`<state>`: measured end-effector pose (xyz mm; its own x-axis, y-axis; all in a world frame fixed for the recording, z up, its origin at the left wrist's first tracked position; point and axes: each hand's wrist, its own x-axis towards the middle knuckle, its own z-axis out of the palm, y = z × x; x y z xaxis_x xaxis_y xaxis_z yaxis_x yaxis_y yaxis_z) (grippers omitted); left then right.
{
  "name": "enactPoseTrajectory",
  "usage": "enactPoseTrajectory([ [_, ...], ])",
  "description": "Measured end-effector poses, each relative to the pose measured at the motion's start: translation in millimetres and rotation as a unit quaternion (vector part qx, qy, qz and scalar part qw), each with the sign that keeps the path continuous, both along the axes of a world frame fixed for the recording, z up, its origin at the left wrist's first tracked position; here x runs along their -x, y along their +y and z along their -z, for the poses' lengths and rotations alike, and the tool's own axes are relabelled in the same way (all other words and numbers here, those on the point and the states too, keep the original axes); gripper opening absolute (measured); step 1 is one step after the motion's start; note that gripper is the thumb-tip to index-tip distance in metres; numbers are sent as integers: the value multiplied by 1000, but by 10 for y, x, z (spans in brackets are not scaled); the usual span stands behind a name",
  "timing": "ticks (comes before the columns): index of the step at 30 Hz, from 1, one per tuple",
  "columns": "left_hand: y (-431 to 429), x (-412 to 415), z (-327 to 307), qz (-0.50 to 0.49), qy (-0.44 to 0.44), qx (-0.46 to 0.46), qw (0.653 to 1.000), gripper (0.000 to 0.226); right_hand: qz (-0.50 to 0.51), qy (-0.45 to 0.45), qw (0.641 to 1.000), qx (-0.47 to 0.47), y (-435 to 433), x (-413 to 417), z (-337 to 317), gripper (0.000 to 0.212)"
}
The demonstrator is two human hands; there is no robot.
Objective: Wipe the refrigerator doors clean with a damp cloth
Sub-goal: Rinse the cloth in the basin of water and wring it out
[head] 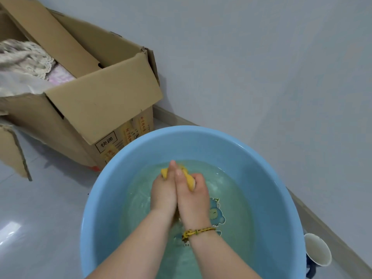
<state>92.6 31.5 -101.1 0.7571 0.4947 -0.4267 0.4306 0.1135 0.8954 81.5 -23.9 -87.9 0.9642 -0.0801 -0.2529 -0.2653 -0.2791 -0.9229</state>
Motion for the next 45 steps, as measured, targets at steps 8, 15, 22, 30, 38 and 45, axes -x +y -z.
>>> enactPoseTrajectory([
  [8, 76, 4, 33, 3, 12, 19, 1000, 43, -11, -34, 999, 31, 33, 8, 90, 38],
  [15, -125, 36, -56, 68, -10, 1, 998, 38, 50, -10, 998, 45, -161, -304, 116, 43],
  [22, 81, -85, 93, 60, 43, 44, 996, 36, -73, -1, 994, 80, -152, -68, 87, 46],
  [30, 269, -89, 350, 245, 145, -117, 952, 57, -150, 136, 964, 172, -550, -214, 379, 27],
  [38, 289, 27, 491, 329, 193, -384, 841, 31, -198, 127, 912, 335, -507, -101, 585, 33],
  [45, 313, -63, 292, 142, 119, -90, 979, 41, -34, 144, 989, 31, -518, -137, 192, 12],
])
